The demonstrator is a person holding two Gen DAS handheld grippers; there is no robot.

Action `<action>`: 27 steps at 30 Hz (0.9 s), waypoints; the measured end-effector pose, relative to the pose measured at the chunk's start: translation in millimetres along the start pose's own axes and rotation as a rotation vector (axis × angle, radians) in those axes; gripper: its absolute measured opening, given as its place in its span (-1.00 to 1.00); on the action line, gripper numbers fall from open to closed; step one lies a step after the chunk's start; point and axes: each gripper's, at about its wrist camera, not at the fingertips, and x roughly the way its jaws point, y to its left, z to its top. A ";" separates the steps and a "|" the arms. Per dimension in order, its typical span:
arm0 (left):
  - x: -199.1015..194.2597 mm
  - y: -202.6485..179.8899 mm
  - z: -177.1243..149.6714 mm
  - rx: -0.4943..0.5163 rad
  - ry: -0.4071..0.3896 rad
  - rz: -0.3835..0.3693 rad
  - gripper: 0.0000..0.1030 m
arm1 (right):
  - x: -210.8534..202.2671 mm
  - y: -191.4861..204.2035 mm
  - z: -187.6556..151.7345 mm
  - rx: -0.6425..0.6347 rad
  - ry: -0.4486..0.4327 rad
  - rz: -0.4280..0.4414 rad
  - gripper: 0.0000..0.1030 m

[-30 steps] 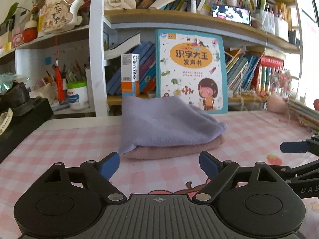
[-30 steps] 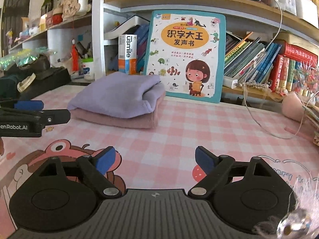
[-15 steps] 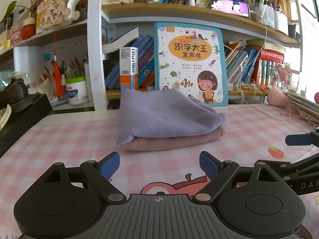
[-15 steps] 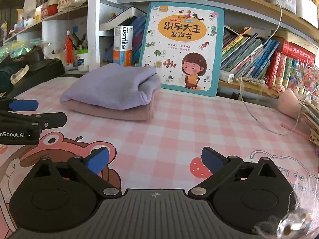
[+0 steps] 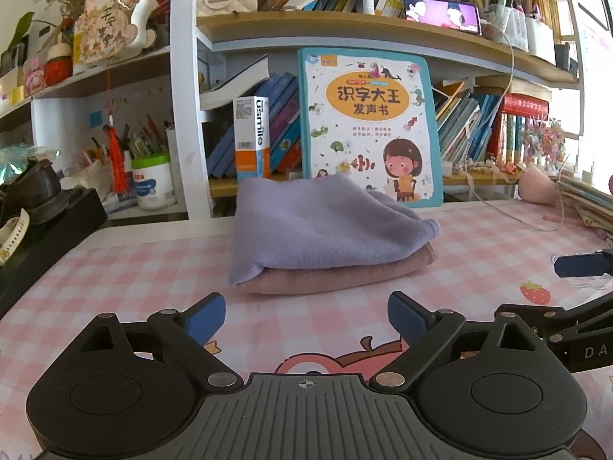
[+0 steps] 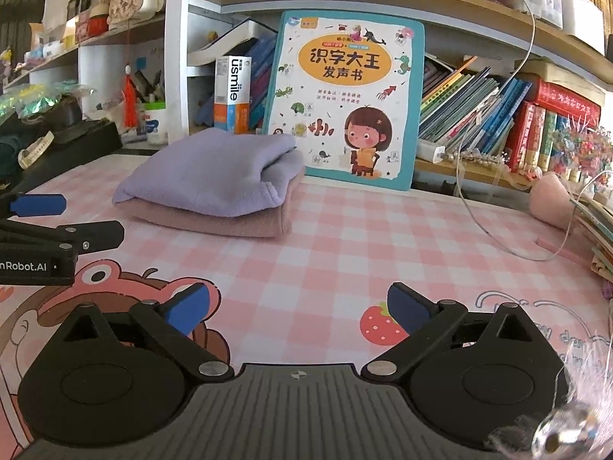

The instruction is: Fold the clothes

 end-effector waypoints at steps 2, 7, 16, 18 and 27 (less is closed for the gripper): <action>0.2 0.2 0.1 -0.001 0.002 0.001 0.84 | 0.6 0.1 -0.1 -0.001 0.003 0.000 0.94; 0.5 0.7 0.2 -0.002 0.004 0.004 0.89 | 1.4 0.7 -0.1 -0.003 0.009 0.000 0.94; 0.8 0.7 -0.1 -0.002 0.005 0.005 0.92 | 1.4 1.0 -0.2 -0.004 0.009 -0.001 0.94; 1.3 1.3 -0.2 -0.005 0.009 0.003 0.93 | 1.7 1.3 -0.2 -0.005 0.013 -0.001 0.94; 3.0 3.3 -0.8 -0.021 0.018 0.012 0.93 | 0.2 1.0 -0.5 -0.006 0.006 -0.008 0.94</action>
